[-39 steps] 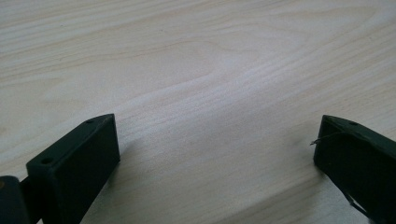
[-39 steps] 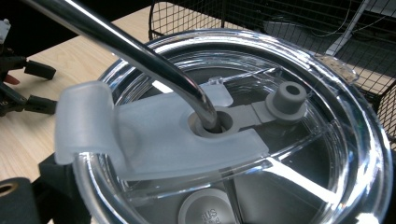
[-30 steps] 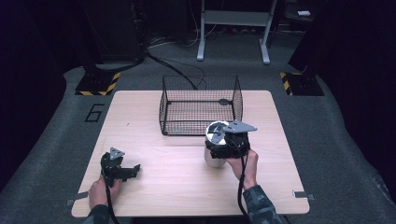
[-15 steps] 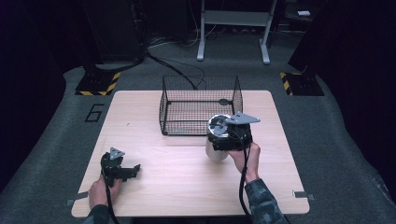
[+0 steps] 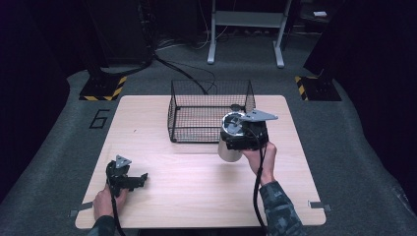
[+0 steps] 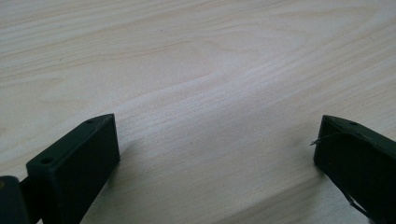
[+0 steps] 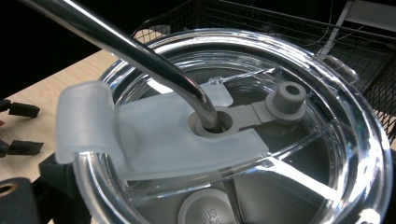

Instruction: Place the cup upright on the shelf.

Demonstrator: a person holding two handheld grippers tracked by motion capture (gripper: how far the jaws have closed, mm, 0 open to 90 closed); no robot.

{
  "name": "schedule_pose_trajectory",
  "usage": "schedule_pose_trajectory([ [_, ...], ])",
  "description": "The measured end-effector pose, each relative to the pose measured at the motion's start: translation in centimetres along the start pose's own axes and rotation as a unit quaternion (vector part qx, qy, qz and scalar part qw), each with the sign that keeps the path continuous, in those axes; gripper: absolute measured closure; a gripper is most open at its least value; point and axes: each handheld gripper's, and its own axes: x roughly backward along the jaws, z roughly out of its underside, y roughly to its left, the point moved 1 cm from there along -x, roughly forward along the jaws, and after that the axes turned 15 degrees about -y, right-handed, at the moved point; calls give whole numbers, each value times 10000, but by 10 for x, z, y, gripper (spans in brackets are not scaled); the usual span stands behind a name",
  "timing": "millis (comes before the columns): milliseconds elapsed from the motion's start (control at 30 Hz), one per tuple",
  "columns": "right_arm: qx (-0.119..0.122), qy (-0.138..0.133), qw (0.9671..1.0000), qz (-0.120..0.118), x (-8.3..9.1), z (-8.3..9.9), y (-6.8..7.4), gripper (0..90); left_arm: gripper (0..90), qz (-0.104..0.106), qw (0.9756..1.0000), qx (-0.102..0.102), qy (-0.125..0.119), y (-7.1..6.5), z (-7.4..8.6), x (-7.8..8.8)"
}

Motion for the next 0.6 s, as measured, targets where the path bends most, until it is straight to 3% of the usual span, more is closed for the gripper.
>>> schedule_pose_trajectory([
  [600, 81, -36, 10000, 21, -9, -31, -14, 36, 1, -1, 10000, 1, 0, 0, 0, 0],
])
